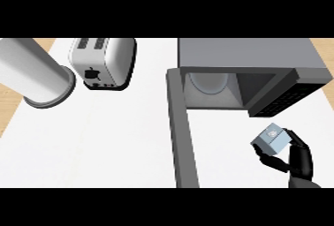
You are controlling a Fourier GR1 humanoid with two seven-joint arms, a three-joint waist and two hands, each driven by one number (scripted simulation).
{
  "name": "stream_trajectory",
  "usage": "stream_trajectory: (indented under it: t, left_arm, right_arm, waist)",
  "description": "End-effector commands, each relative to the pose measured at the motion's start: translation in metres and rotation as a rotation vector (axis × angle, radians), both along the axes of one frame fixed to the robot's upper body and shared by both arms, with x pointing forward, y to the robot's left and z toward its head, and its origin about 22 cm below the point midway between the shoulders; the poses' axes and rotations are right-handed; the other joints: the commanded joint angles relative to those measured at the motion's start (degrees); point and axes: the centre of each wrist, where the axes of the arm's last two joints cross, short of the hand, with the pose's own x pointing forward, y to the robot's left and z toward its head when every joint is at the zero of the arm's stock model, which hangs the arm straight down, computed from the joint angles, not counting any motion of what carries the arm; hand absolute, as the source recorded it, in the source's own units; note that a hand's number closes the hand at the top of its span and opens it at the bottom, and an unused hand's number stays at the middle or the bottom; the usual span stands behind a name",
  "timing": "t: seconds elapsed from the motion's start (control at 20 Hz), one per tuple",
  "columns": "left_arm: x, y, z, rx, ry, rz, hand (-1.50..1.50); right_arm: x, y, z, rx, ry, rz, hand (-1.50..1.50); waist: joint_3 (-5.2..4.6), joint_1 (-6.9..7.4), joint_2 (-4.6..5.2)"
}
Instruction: Pick up the milk, place it into the microwave and close the microwave
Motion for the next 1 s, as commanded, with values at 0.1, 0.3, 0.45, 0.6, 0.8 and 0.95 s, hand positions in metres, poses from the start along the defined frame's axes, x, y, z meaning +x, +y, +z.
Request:
stream_trajectory:
  t: [0.1, 0.3, 0.45, 0.6, 0.8, 0.95]
  left_arm:
    - [-0.007, -0.017, 0.016, -0.028, -0.074, -0.05, -1.5]
    - [0.002, -0.013, 0.012, -0.011, -0.068, -0.06, -1.5]
    - [-0.004, -0.003, -0.002, -0.023, -0.061, -0.054, -1.5]
    - [0.005, -0.004, 0.003, -0.042, -0.065, -0.039, -1.5]
    - [-0.014, 0.001, -0.003, -0.017, -0.049, -0.023, -1.5]
    - [-0.011, 0.0, 0.005, -0.021, -0.049, -0.006, -1.5]
  right_arm:
    - [0.022, 0.017, 0.003, 0.042, -0.067, 0.107, 1.5]
    - [0.059, 0.038, 0.02, 0.071, -0.107, 0.309, 1.5]
    - [0.06, 0.032, 0.021, 0.101, -0.12, 0.409, 1.5]
    - [0.069, 0.065, 0.02, 0.159, -0.121, 0.494, 1.5]
    - [0.065, 0.087, 0.029, 0.199, -0.146, 0.57, 1.5]
    - [0.071, 0.113, 0.058, 0.139, -0.178, 0.535, 1.5]
  waist:
    - [0.16, 0.37, 0.12]
    - [0.2, 0.73, 0.25]
    - [0.14, 0.5, 0.15]
    - [0.12, -0.11, 0.12]
    - [0.02, -0.54, -0.22]
    - [-0.01, -1.1, -0.33]
